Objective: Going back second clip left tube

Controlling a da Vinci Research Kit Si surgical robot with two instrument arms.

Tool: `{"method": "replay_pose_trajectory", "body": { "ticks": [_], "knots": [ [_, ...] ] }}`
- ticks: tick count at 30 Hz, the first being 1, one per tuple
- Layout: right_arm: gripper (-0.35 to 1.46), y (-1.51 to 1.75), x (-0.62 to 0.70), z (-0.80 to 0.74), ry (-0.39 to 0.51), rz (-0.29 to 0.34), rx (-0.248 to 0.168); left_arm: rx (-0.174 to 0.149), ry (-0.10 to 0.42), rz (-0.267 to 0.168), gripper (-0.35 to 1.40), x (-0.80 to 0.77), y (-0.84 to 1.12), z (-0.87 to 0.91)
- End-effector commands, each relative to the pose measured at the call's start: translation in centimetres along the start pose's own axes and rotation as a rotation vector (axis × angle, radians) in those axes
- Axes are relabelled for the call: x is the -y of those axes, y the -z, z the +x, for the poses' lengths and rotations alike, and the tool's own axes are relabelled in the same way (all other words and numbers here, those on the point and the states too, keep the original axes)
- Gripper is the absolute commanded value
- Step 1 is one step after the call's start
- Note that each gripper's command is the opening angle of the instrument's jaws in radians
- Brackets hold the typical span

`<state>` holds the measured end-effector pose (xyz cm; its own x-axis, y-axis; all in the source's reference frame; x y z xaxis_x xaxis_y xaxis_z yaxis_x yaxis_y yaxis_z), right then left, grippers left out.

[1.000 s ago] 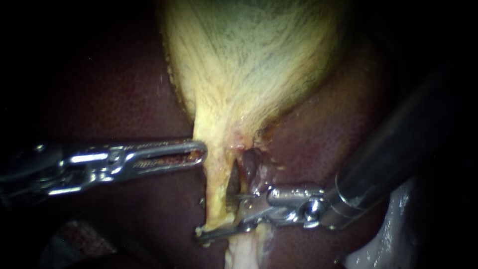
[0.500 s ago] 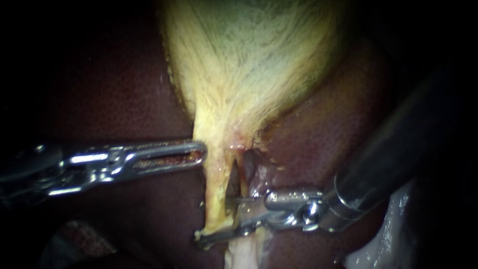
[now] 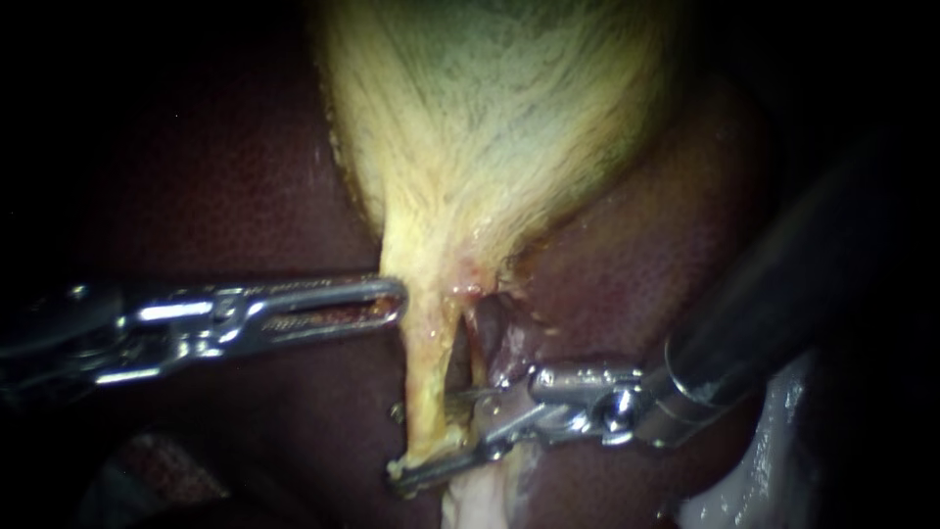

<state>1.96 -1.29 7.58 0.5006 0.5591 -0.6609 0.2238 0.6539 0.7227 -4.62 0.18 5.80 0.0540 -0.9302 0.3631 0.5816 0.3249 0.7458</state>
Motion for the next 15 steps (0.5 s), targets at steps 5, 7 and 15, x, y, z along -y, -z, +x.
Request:
{"method": "replay_pose_trajectory", "body": {
  "ticks": [5,7,15],
  "knots": [
    [0.40,-0.02,0.00,0.00,0.038,0.022,-0.014,0.000,0.001,-0.002,-0.35,0.00,0.00,0.00],
    [0.37,-0.04,0.01,0.00,0.055,0.033,-0.012,0.000,0.001,-0.002,-0.35,0.00,-0.01,0.00],
    [0.37,-0.16,-0.01,-0.03,0.069,0.038,-0.006,0.000,0.001,-0.002,-0.35,0.00,-0.02,0.00]
  ]
}}
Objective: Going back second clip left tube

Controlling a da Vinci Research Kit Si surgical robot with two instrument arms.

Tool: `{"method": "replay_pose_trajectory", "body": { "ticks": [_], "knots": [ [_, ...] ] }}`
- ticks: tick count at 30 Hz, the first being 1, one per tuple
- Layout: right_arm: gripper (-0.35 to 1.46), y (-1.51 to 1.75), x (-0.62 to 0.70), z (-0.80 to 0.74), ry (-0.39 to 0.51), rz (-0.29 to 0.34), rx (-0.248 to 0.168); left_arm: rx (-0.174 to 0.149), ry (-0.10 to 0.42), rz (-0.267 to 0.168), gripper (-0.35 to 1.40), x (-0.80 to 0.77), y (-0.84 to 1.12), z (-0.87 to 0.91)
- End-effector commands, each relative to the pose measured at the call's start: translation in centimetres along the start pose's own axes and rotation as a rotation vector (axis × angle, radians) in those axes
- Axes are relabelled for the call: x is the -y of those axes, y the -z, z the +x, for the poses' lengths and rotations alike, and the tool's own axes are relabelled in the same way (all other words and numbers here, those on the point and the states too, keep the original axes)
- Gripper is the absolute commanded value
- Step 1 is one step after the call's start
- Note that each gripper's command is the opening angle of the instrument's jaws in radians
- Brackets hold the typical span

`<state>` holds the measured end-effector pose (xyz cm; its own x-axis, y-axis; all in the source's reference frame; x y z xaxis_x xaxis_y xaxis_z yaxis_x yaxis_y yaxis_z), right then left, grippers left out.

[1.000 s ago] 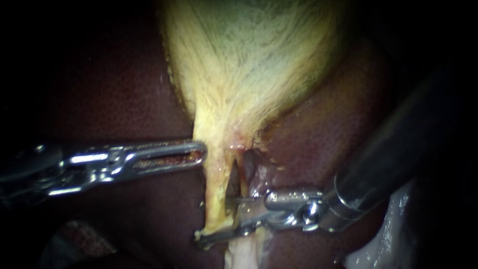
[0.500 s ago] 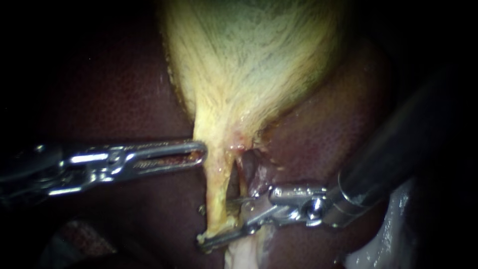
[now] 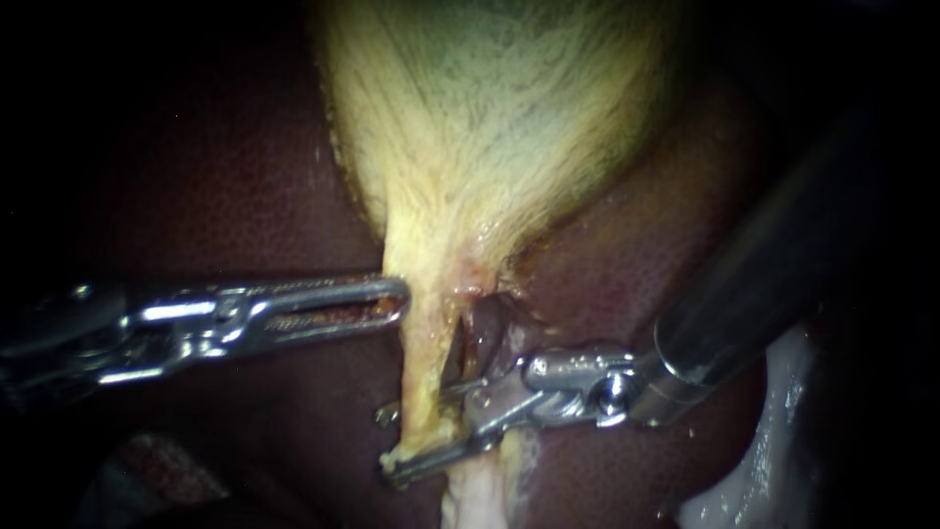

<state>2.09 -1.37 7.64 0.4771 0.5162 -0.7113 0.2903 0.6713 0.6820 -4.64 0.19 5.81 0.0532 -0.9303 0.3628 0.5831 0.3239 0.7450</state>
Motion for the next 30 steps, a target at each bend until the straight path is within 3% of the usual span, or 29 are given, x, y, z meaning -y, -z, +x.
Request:
{"method": "replay_pose_trajectory", "body": {
  "ticks": [1,13,25,30],
  "knots": [
    [0.37,0.00,0.01,-0.01,0.000,0.000,0.001,0.000,0.000,0.000,-0.35,0.00,0.00,0.00],
    [0.37,-0.02,0.01,0.01,0.005,0.000,0.002,0.000,0.000,-0.001,-0.35,0.00,0.00,0.00],
    [0.40,-0.04,0.00,0.02,0.212,-0.001,0.017,0.000,0.000,0.000,-0.35,0.00,0.00,0.00],
    [0.41,-0.04,-0.01,0.02,0.241,-0.001,0.019,0.000,0.000,0.000,-0.35,0.00,0.00,0.00]
  ]
}}
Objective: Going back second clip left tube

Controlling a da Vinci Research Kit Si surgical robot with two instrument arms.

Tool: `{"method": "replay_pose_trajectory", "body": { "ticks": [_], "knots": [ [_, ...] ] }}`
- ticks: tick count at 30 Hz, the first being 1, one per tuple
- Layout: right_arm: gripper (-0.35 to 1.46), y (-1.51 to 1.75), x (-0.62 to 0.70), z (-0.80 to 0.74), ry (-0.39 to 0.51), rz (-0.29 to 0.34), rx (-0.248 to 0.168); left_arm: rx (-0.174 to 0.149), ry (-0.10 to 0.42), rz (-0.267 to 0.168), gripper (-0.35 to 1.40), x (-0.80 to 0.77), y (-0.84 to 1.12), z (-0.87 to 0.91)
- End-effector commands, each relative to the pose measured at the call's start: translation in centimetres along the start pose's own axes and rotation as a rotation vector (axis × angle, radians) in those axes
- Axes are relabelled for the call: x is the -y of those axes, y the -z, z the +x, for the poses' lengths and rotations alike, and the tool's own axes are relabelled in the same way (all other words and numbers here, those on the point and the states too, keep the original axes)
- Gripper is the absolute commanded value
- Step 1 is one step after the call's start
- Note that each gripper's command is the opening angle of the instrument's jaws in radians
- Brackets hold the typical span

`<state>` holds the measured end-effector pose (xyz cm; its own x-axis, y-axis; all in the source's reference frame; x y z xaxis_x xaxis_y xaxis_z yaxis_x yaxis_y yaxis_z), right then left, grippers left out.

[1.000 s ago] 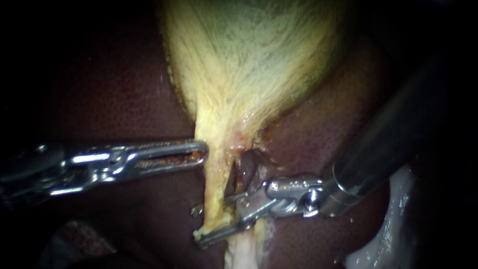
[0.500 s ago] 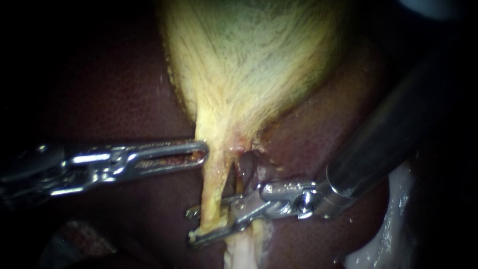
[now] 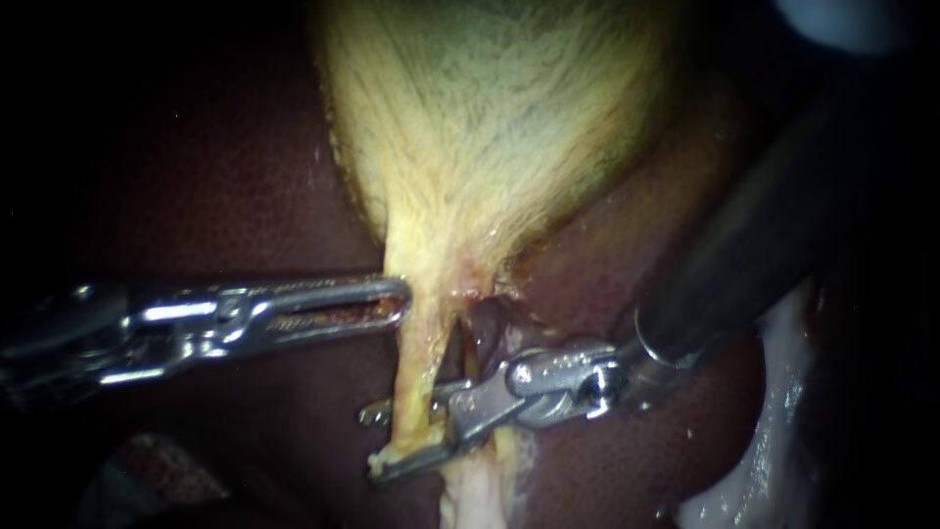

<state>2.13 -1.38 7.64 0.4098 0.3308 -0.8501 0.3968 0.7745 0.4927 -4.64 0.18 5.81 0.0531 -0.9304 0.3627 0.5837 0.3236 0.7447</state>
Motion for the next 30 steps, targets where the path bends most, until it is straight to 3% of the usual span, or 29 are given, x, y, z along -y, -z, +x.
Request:
{"method": "replay_pose_trajectory", "body": {
  "ticks": [1,2,8,13,17,19,23,30],
  "knots": [
    [0.40,0.00,0.00,0.00,0.000,0.001,0.000,0.000,0.000,0.000,-0.35,0.00,0.00,0.00],
    [0.40,0.01,0.01,0.00,0.006,0.001,0.001,0.000,0.000,0.000,-0.35,0.00,0.00,0.00],
    [0.48,0.00,0.03,0.07,-0.255,0.002,-0.020,0.000,0.000,0.000,-0.35,0.00,0.01,0.00],
    [0.49,-0.01,0.06,0.10,-0.354,0.006,-0.039,0.000,0.000,0.000,-0.35,0.00,0.01,0.00],
    [0.48,-0.02,0.07,0.10,-0.348,0.006,-0.038,0.000,0.000,0.000,-0.35,0.00,0.01,0.00],
    [0.47,-0.02,0.07,0.10,-0.235,0.006,-0.030,0.000,0.000,0.000,-0.35,0.00,0.01,0.00],
    [0.50,-0.05,0.05,0.09,-0.141,0.004,-0.023,0.000,0.000,0.001,-0.35,0.00,0.01,0.00],
    [0.51,-0.04,0.04,0.09,-0.111,-0.002,-0.021,0.000,0.000,0.001,-0.35,0.00,0.00,0.00]
  ]
}}
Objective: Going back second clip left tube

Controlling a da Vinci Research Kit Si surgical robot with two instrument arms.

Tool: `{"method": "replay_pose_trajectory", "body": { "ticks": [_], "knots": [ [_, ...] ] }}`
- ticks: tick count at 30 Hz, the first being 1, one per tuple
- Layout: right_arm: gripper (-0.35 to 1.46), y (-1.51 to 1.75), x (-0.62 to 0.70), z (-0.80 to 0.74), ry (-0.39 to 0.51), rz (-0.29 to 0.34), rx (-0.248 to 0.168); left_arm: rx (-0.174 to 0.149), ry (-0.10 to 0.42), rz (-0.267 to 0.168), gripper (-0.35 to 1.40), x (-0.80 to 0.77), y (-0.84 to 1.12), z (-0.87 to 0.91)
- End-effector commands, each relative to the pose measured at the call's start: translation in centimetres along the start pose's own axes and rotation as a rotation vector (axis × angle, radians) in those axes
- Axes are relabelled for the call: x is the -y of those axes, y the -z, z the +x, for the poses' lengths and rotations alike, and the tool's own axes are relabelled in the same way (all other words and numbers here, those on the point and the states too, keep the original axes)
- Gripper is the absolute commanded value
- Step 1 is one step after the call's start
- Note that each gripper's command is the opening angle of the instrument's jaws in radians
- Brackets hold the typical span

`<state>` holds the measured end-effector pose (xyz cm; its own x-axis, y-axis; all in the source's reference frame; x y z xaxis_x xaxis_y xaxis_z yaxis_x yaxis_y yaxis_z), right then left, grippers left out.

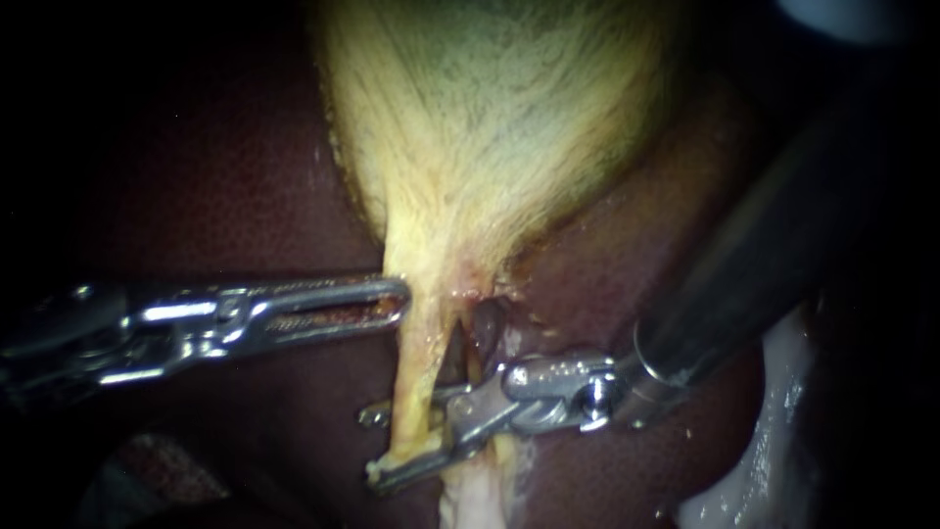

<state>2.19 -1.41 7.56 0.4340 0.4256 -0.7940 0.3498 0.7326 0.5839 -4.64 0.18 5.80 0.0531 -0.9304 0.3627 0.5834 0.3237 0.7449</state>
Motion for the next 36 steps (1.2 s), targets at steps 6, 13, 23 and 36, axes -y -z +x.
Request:
{"method": "replay_pose_trajectory", "body": {
  "ticks": [6,13,23,36],
  "knots": [
    [0.52,0.20,0.01,0.05,-0.030,-0.031,-0.012,-0.001,-0.001,0.001,-0.35,-0.01,0.01,0.00],
    [0.53,0.48,0.06,0.08,-0.037,-0.052,-0.021,-0.001,-0.001,0.002,-0.35,-0.02,0.02,0.00],
    [0.54,0.52,0.09,0.12,-0.039,-0.053,-0.022,-0.001,-0.001,0.002,-0.35,-0.03,0.01,0.00],
    [0.60,0.18,0.03,0.00,0.124,-0.068,0.002,-0.001,0.000,0.001,-0.35,-0.03,-0.01,0.00]
  ]
}}
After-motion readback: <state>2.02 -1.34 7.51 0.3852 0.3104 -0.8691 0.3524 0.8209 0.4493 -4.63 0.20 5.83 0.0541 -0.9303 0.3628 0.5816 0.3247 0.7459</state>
